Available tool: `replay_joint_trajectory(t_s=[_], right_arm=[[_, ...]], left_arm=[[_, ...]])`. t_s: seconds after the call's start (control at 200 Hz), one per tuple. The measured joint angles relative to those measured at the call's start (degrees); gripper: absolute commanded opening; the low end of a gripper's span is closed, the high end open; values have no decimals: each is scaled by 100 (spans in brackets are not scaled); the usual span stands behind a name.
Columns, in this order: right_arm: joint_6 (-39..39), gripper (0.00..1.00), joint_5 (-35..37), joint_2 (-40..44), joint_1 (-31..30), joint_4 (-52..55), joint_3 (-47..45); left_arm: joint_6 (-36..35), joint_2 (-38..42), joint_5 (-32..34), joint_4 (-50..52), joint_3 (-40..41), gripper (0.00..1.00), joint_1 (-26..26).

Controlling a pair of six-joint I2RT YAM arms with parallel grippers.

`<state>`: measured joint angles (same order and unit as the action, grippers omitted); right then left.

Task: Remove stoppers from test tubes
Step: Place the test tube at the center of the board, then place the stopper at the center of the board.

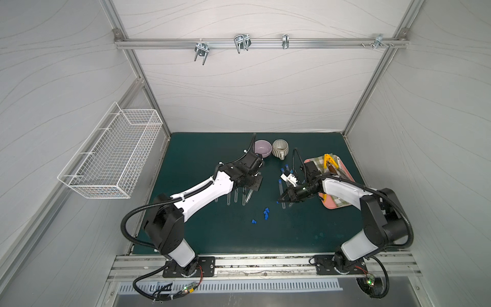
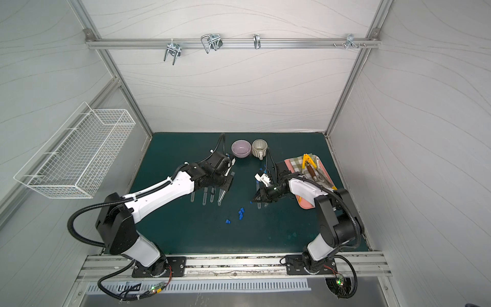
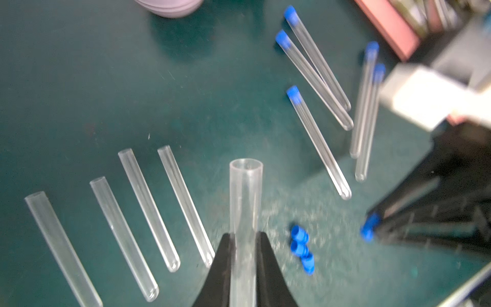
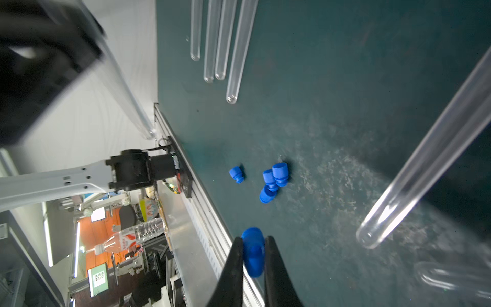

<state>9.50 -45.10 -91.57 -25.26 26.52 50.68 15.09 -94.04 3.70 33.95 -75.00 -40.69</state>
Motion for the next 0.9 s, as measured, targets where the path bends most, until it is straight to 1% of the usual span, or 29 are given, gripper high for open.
replay_joint_trajectory(t_s=[0.2,0.39,0.6,0.785,0.9], right_arm=[[-31,0,529,-343,-396,39,15],[-96,1,835,-595,-518,76,57],[-103,2,1019,-787,-629,74,59],[-109,5,1069,-855,-726,72,105],[-109,8,1067,-883,-763,70,138]], left_arm=[[568,-841,33,20,-483,6,177],[1045,-1491,61,22,-719,7,275],[1325,-1915,227,63,-772,7,310],[1429,-2181,369,72,-793,6,319],[1471,-2284,448,105,-800,8,321]])
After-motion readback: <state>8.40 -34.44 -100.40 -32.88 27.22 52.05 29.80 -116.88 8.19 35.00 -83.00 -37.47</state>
